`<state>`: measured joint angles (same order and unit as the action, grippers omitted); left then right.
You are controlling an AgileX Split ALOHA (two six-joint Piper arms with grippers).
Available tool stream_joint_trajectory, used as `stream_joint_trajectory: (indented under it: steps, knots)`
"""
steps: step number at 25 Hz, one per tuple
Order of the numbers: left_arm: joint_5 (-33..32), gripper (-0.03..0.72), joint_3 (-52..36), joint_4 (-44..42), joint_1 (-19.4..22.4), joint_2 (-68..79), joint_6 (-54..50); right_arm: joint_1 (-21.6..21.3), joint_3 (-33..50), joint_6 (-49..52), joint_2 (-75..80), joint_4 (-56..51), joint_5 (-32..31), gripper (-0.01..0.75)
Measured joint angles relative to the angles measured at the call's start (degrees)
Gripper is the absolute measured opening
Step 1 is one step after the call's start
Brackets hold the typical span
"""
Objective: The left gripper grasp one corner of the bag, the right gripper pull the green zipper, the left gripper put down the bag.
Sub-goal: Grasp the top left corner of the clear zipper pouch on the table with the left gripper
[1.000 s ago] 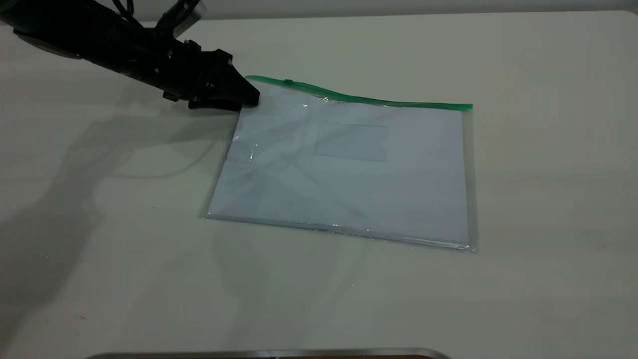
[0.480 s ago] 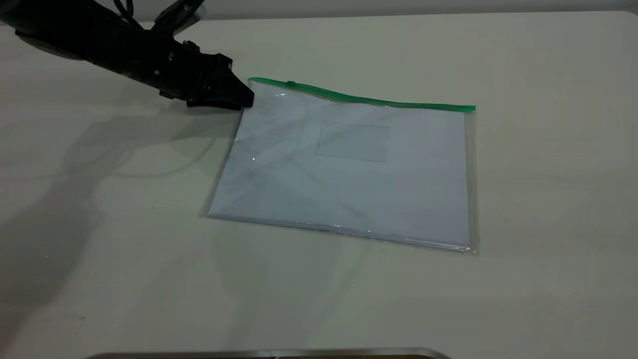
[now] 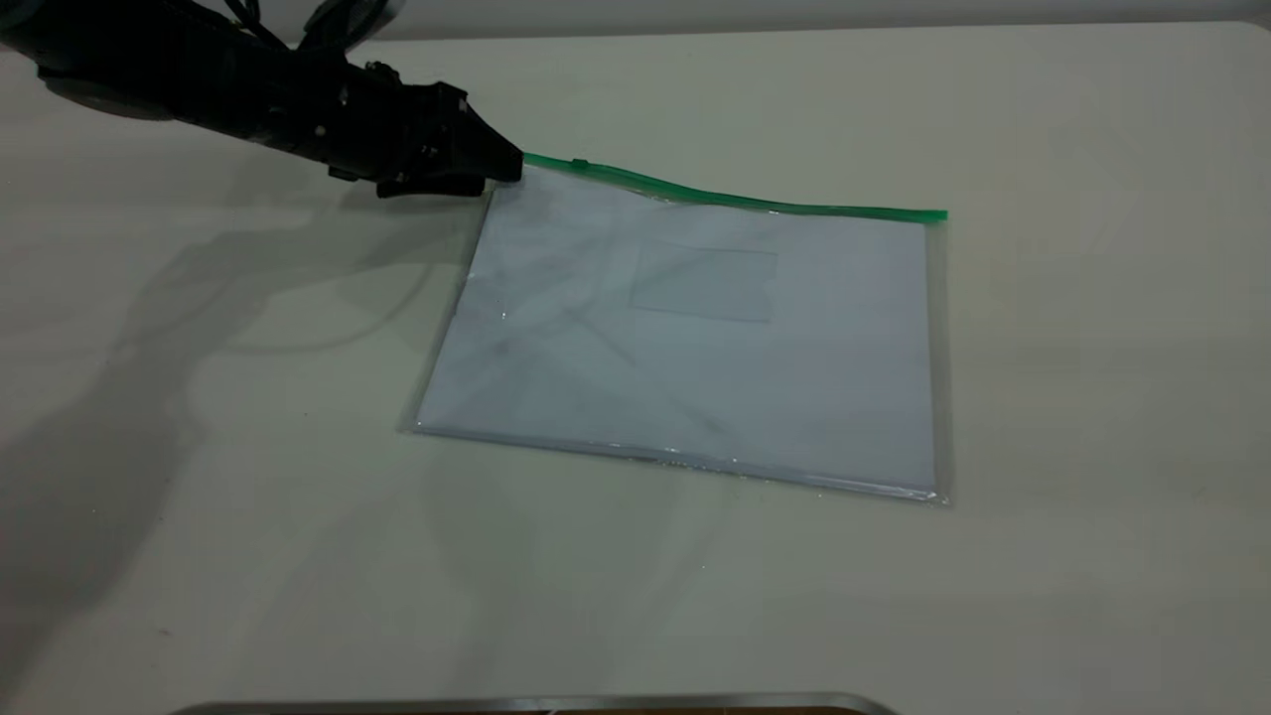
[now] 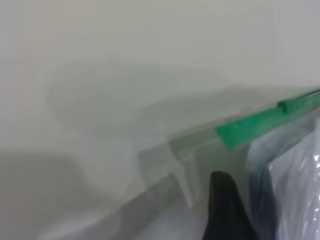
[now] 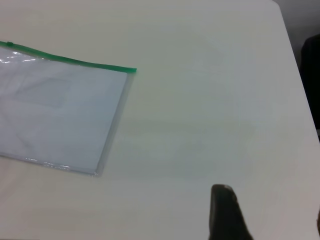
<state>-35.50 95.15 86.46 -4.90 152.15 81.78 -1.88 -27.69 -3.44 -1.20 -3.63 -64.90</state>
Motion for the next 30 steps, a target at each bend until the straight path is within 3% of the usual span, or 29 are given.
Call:
stream_joint_trajectory:
  steps: [13, 15, 21, 22, 26, 30]
  knots:
    - [-6.2, 0.484, 0.0, 4.6, 0.0, 2.6, 2.7, 0.0, 0.0, 0.0, 0.0, 0.2, 0.0, 0.468]
    - [-7.1, 0.420, 0.0, 4.6, 0.0, 2.6, 3.3, 0.0, 0.0, 0.0, 0.0, 0.2, 0.0, 0.468]
    - [-7.7, 0.086, 0.0, 4.6, 0.0, 2.6, 7.7, 0.0, 0.0, 0.0, 0.0, 0.2, 0.0, 0.468]
    - [-7.9, 0.058, 0.0, 4.6, 0.0, 2.6, 8.6, 0.0, 0.0, 0.0, 0.0, 0.1, 0.1, 0.468]
    - [-9.4, 0.053, 0.0, 3.9, 0.2, 2.4, 11.4, 0.0, 0.0, -1.8, 2.6, -1.4, 0.1, 0.468]
    - [-11.0, 0.053, 0.7, -7.7, 0.4, 0.0, 14.0, 0.0, -0.7, -7.6, 12.7, -4.4, 2.9, 0.468]
